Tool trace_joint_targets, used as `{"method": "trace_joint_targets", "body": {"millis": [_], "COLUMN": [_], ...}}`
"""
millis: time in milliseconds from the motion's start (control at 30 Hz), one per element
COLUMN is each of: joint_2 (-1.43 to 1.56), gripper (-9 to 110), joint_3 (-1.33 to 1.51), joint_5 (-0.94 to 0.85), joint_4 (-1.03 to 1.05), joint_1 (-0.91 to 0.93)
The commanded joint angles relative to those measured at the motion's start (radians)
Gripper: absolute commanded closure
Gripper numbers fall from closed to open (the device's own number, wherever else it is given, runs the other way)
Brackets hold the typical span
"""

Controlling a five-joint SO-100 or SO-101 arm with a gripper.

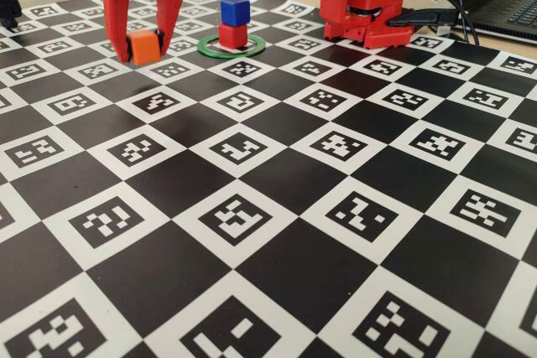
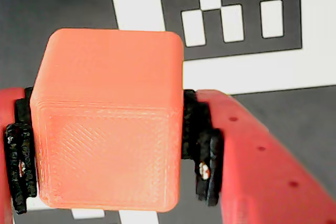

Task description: Grab the red cube then put it in the green circle then put the blue cube on top and finally the orange cube on top

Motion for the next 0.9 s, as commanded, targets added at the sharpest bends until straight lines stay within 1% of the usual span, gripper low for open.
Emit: {"method": "trace_joint_targets", "body": {"millis": [0,333,600,867], "joint_2": [0.264,0.614,0.785,0.911], "gripper": [89,90,90,90], "joint_3": [0.021,0.293,0.468,0.615], "joint_5": [-0.038,-0.150,-0.199,-0.270], "joint_4": [0.058,0.133,0.175,0.132], "joint_1": [0.032,0.087,0.083,0.138]}}
